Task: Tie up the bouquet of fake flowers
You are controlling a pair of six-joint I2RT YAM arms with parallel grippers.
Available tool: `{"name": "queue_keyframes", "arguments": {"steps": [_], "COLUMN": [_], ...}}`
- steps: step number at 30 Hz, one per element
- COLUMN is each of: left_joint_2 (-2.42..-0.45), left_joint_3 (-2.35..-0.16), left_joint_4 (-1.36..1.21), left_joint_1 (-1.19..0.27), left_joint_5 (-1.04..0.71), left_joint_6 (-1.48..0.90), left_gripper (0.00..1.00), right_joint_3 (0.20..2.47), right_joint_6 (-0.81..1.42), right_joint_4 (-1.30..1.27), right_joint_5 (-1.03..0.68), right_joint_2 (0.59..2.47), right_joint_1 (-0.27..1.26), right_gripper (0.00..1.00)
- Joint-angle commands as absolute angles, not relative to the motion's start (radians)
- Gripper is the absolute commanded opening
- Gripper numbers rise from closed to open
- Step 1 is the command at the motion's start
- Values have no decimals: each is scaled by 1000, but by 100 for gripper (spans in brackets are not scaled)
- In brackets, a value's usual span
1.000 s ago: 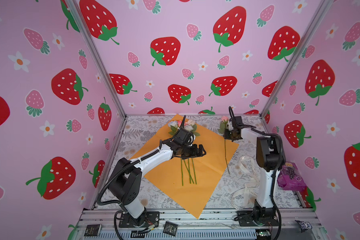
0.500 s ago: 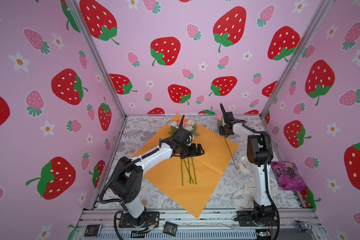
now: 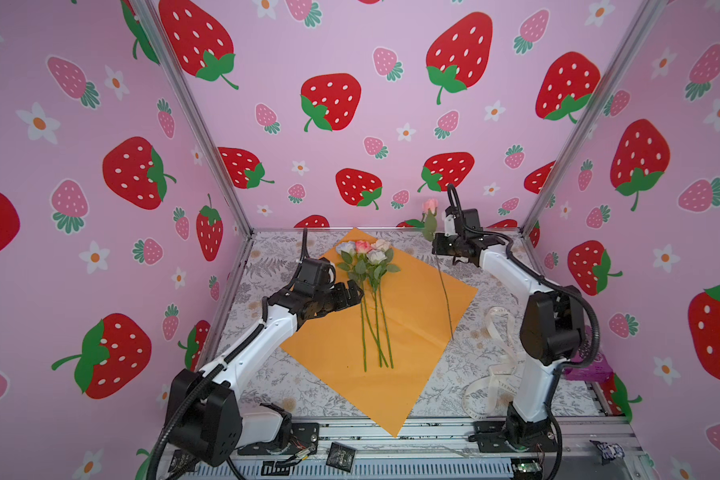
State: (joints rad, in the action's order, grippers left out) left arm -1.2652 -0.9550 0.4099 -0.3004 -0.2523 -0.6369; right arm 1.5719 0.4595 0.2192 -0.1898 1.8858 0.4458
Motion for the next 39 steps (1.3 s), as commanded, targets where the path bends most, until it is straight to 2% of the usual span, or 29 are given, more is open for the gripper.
{"name": "queue_keyframes", "arguments": {"steps": [1,8,14,24,32,34,36,38,39], "left_joint_2": [-1194,-1111,-1084,-1106,-1105,-1108,-1112,-1111,-1112], "left_joint_3": [-893,-846,-814,-806,-804,-808,-809,-808,-805], "left_joint_4": [449,512,508,485,494,492,492,492,490], "left_joint_1": [-201,-105,-95,-92,-93,-94,-93,-93,-92], "left_joint_5": [-259,-290,-309,-362,-346,-357,-365,-370,-376], "left_joint_6": [-673,-641,-639,-639,-627,-626,-624,-626,-627], "left_gripper": [99,99,99,99,99,99,99,99,99], "right_joint_3": [1490,1589,1575,1790,1803,1804,1806,1809,1812], "right_joint_6": [696,836,937,838,894,892,892,881,876], "right_joint_4": [-5,-57,-108,41,89,96,108,110,110], "right_joint_5": [-324,-228,-207,-170,-142,-123,-99,-83,-84], "right_joint_2": [1933,2085,2171,2306,2342,2341,2332,2316,2306], "right_joint_1": [565,745,764,744,769,769,769,769,767], "right_gripper": [0,0,0,1,2,6,20,29,29]}}
